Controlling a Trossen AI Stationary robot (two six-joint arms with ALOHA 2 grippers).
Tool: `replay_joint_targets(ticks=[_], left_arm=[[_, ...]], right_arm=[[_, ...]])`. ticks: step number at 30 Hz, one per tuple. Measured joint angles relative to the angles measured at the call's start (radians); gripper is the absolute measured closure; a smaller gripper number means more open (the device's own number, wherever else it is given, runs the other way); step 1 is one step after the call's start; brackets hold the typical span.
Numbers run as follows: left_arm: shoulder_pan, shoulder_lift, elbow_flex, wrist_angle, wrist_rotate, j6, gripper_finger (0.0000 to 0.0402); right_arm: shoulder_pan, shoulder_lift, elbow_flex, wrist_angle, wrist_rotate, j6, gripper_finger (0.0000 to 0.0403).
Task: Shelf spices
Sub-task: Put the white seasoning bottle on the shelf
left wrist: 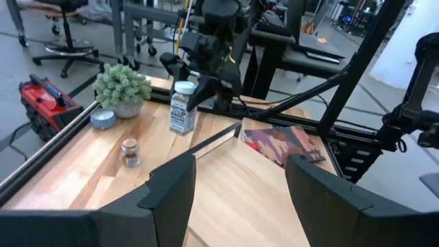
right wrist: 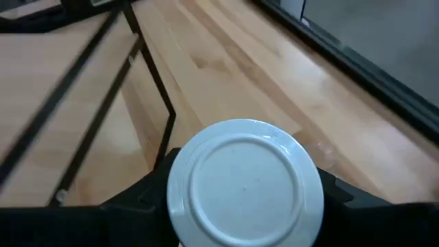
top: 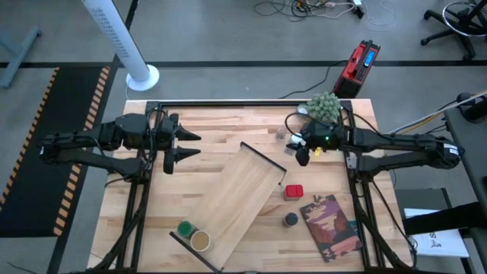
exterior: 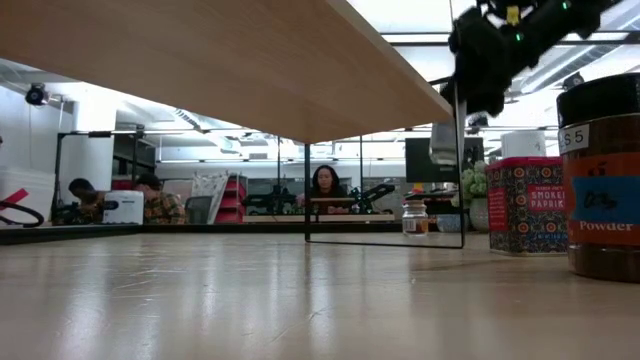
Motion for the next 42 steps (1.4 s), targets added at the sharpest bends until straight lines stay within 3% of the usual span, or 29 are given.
replay_joint_targets(ticks=[12, 25, 42], left_arm=[[0.000, 0.037, 0.000, 0.123, -0.124, 0.062, 0.0187], [-0.001, 0.084, 0.000, 0.197, -0.132, 0.092, 0.0187], [-0.029, 0.123, -0.008, 0.356, -0.131, 0.141, 0.0187]], right_arm=[[0.068, 0.034, 0.306, -0.168, 0.001, -0.026, 0.0225], [0.275, 0.309, 0.611, -0.279, 0.001, -0.034, 0.0225], [0.434, 0.523, 0.647, -0.254, 0.079, 0.049, 0.0225]])
